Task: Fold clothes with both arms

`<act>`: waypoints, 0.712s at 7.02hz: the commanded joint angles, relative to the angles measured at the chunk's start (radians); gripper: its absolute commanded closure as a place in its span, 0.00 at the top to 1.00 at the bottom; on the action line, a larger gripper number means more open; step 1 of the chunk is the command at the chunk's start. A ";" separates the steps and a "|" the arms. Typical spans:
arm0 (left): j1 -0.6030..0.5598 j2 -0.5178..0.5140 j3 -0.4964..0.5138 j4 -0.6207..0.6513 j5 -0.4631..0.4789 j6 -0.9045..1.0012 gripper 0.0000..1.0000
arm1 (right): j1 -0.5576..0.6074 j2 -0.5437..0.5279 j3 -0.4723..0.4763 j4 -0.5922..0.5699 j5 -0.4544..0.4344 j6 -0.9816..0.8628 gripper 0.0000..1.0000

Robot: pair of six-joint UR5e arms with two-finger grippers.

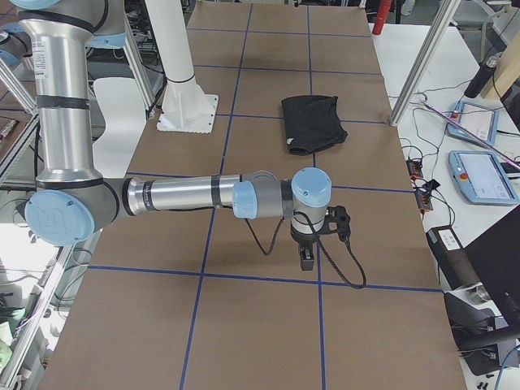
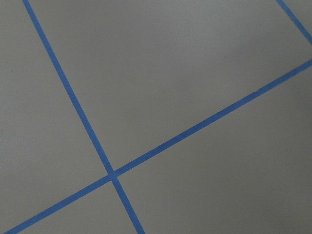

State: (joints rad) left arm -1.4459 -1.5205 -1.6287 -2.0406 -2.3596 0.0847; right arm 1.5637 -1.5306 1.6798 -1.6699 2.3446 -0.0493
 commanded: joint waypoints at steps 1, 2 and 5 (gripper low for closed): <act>0.001 0.002 -0.005 0.000 0.000 -0.002 1.00 | -0.002 0.006 0.003 -0.014 -0.019 -0.001 1.00; -0.001 0.000 -0.008 -0.003 -0.001 0.000 1.00 | -0.004 0.001 0.003 -0.014 -0.031 -0.001 1.00; 0.001 -0.003 -0.011 -0.004 0.000 -0.002 1.00 | -0.013 -0.006 -0.005 -0.013 -0.030 0.014 1.00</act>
State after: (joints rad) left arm -1.4463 -1.5219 -1.6380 -2.0441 -2.3604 0.0836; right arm 1.5562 -1.5363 1.6772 -1.6833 2.3156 -0.0443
